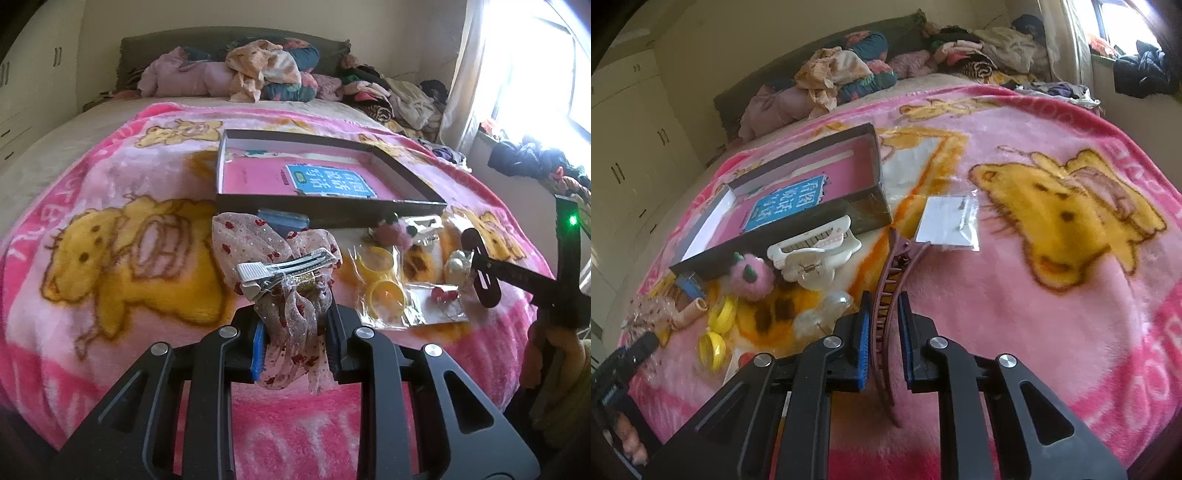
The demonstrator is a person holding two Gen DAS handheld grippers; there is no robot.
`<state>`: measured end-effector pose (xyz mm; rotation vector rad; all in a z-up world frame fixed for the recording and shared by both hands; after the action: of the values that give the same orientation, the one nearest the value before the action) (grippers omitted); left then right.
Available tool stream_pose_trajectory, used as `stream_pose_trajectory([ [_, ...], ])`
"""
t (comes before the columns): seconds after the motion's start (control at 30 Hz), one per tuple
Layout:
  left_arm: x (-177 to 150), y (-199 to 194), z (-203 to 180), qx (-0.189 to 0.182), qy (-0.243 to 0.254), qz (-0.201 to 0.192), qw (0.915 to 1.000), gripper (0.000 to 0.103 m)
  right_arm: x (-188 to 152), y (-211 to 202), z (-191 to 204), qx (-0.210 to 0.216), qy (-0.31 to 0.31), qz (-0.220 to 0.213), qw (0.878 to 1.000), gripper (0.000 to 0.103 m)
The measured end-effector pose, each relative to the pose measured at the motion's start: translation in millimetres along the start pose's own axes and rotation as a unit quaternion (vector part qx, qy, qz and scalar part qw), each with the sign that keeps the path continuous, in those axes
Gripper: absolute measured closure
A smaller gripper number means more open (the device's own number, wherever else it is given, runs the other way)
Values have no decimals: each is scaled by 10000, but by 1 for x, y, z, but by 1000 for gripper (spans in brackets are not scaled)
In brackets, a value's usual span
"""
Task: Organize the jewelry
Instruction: 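Carry the bow clip with the left tool into the box while the right carries the brown claw there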
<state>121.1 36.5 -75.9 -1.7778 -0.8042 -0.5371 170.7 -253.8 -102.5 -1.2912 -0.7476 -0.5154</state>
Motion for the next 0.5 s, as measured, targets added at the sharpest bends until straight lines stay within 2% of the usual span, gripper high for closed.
stream_pose_trajectory([
  [0.2, 5, -8, -2, 16, 20, -102, 9999, 85, 1, -17, 3, 329, 33, -229, 9992, 92],
  [0.33, 9, -6, -13, -74, 140, -98, 9998, 85, 6, -29, 3, 336, 16, -397, 9986, 92],
  [0.5, 12, 5, -31, -169, 306, -7, 9994, 85, 11, -42, -6, 147, 91, -538, 9984, 92],
])
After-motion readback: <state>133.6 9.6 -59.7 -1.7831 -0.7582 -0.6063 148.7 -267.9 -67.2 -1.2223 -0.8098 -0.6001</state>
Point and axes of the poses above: each gripper's, at about its wrist camera, not at the fingertips, and y roughly the way its jaws point, z to its left, x to its top, the point moved 5 cm from there along y, roughly the way its jaws point, and after that the axes turned 14 degrees about -y, right-handed, at the moved point
